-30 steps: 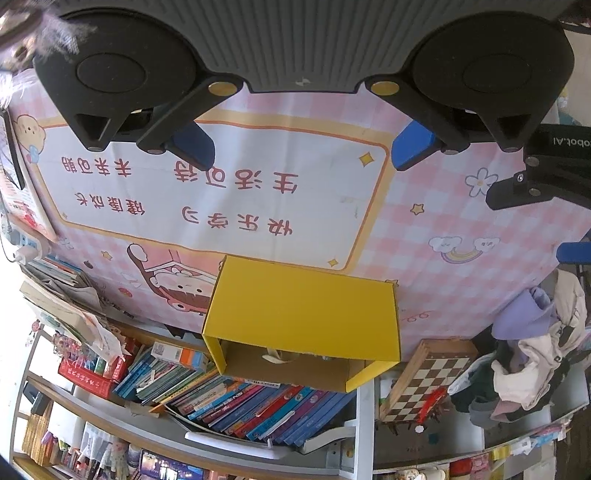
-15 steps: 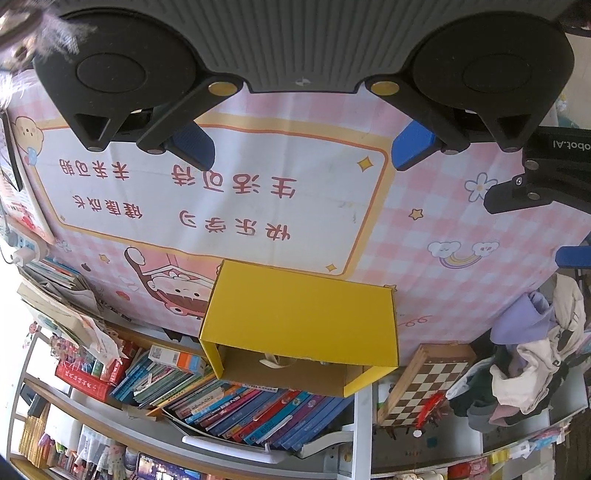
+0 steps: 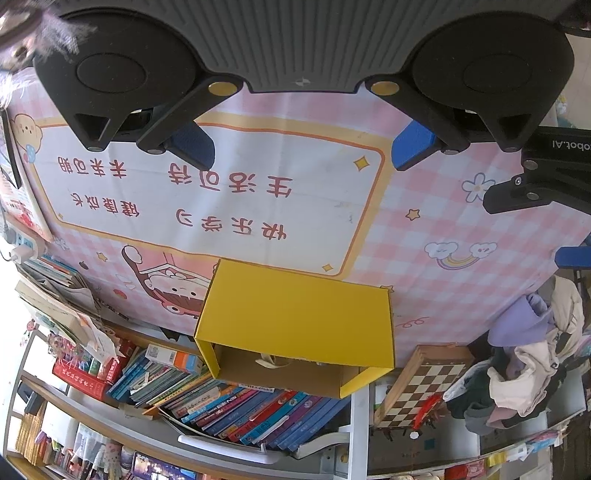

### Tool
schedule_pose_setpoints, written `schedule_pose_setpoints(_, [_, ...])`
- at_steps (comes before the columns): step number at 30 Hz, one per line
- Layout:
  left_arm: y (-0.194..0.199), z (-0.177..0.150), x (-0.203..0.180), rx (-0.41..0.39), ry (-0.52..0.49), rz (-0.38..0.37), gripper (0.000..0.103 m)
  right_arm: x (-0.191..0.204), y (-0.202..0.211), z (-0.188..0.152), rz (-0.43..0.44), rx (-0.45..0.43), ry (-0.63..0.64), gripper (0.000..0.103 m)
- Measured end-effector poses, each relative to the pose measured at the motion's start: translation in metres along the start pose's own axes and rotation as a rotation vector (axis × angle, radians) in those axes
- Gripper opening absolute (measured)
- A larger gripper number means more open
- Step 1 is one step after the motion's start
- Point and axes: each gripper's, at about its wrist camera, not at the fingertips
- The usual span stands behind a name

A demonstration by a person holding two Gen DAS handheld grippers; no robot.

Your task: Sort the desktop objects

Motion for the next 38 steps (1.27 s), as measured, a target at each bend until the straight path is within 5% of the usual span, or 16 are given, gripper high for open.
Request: schedule_pose_setpoints(38, [0.0012, -0.0012, 0.0018, 0.001, 0.006, -0.025, 0.103, 0.0041, -0.0046, -0.0002, 0.003, 0.016, 0.007, 0.103])
Point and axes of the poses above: each gripper's, at about its wrist camera, not at the fingertips, and y roughly against the way its jaws point, x to its left, z to its top, and after that the axes turned 11 degrees about z, right-handed
